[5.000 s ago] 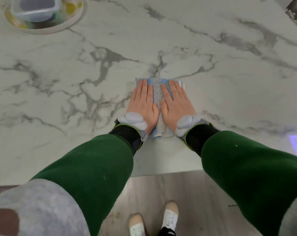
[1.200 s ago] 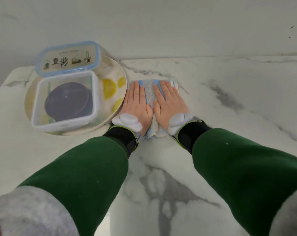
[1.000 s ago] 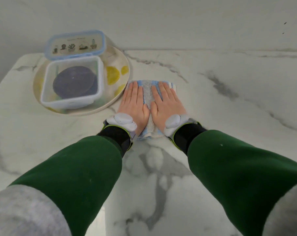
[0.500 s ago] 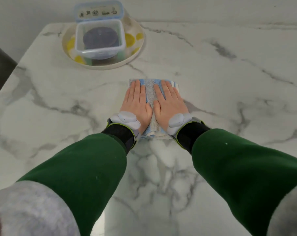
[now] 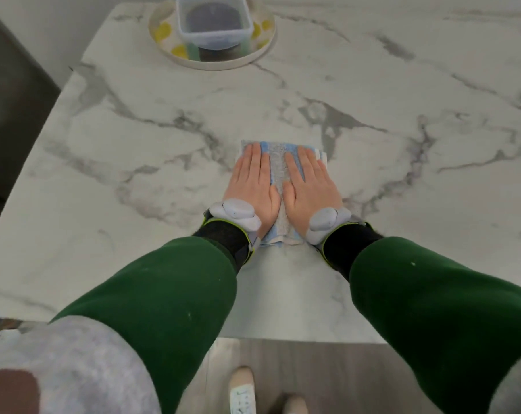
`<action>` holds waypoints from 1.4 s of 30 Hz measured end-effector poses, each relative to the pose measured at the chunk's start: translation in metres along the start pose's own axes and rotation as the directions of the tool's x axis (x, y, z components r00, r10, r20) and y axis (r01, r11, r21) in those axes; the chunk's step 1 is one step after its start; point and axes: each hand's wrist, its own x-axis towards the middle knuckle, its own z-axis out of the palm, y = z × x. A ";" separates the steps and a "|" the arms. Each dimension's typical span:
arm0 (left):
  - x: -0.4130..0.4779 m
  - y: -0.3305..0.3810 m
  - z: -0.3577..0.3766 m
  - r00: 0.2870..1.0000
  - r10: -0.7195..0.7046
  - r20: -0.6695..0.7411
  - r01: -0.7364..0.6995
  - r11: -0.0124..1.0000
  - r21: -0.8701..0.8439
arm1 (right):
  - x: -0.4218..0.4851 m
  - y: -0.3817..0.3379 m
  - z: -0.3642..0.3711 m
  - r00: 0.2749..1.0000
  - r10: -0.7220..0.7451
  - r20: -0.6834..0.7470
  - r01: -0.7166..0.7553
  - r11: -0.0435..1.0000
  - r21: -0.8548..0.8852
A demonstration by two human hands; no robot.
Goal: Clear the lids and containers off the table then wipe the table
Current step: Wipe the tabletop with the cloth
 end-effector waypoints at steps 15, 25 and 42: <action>-0.122 0.003 0.008 0.998 -0.065 -0.010 0.065 0.998 -0.013 | -0.101 -0.043 0.017 0.996 -0.082 -0.030 0.083 0.996 0.025; -0.137 -0.024 0.006 0.998 -0.063 -0.017 0.062 0.998 -0.023 | -0.105 -0.072 0.021 0.996 -0.086 -0.039 0.086 0.996 0.012; -0.026 -0.111 -0.013 1.000 -0.009 -0.016 0.009 1.000 -0.026 | 0.022 -0.111 0.014 1.000 -0.011 0.009 0.011 1.000 0.014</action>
